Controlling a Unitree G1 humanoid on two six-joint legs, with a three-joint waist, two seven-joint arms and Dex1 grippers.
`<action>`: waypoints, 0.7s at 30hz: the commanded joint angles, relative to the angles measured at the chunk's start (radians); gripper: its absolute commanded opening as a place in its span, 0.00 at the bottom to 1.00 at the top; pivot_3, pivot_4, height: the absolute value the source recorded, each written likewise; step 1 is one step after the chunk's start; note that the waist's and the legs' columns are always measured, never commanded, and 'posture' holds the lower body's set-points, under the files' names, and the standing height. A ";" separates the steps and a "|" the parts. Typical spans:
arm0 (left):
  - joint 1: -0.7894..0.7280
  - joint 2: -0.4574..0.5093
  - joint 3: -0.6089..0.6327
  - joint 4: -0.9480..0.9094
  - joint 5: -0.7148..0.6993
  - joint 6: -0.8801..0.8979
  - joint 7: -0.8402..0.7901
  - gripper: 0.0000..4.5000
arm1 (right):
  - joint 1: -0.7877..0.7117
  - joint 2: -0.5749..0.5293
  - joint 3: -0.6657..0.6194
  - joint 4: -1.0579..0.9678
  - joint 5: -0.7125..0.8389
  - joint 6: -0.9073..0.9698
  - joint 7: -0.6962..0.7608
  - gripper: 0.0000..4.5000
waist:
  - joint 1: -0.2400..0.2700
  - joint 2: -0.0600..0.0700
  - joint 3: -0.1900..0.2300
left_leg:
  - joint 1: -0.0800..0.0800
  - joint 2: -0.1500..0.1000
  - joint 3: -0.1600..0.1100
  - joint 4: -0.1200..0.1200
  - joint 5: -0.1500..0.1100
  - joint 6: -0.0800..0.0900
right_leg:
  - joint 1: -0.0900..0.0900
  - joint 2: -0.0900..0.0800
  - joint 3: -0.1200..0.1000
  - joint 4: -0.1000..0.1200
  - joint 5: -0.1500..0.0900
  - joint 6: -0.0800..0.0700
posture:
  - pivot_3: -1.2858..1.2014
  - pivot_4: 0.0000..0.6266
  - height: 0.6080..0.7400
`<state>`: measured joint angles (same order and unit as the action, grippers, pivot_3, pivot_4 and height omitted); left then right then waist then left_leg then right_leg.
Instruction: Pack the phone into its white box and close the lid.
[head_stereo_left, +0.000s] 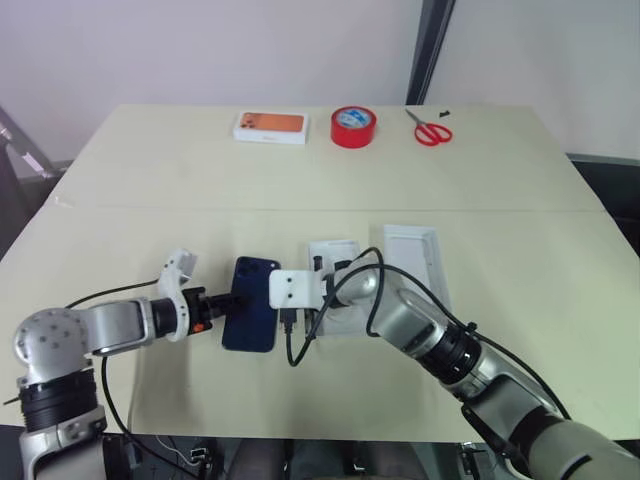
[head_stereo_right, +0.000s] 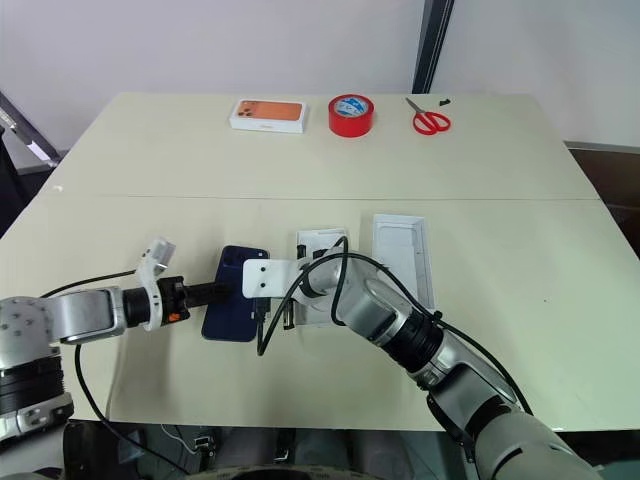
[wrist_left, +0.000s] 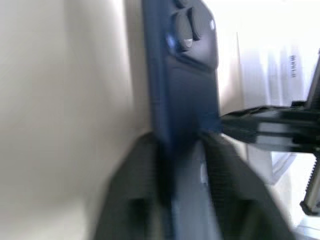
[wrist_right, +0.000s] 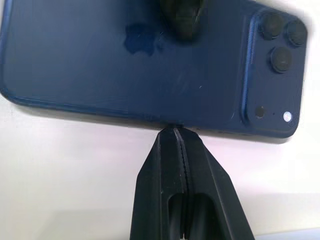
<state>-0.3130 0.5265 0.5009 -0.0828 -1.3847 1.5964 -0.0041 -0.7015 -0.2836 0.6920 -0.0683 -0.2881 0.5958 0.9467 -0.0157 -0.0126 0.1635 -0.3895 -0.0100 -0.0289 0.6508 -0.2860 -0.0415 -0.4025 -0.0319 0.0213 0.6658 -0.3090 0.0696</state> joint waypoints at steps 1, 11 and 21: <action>0.025 0.011 -0.019 0.000 0.000 0.017 0.038 0.01 | -0.011 0.002 -0.020 -0.041 0.005 -0.006 -0.005 0.00 | -0.001 0.000 0.000 | 0.000 0.000 0.000 0.000 0.000 0.000 | 0.000 0.000 0.000 0.000 0.000 0.000 | 0.52 0.24 1.00; 0.051 0.039 -0.003 0.052 -0.246 -0.123 0.164 0.01 | -0.040 -0.047 -0.110 -0.164 0.055 0.036 0.030 0.00 | -0.002 0.000 0.000 | -0.001 0.000 0.000 -0.001 -0.001 0.002 | -0.002 0.001 0.000 0.000 0.001 -0.002 | 0.52 0.24 1.00; 0.041 -0.022 -0.127 -0.078 -0.587 -0.490 0.389 0.01 | 0.060 -0.213 -0.433 -0.427 0.370 0.127 0.164 0.00 | 0.014 -0.005 0.004 | -0.004 0.001 -0.001 0.000 -0.001 0.003 | -0.002 0.000 0.000 -0.003 0.001 -0.002 | 0.52 0.24 1.00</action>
<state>-0.2510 0.5311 0.4179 -0.0871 -1.9244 1.1483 0.3759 -0.6548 -0.4701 0.3397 -0.4361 0.0085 0.7154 1.0745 -0.0012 -0.0180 0.1675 -0.3945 -0.0098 -0.0296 0.6508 -0.2873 -0.0384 -0.4045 -0.0328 0.0205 0.6619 -0.3077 0.0677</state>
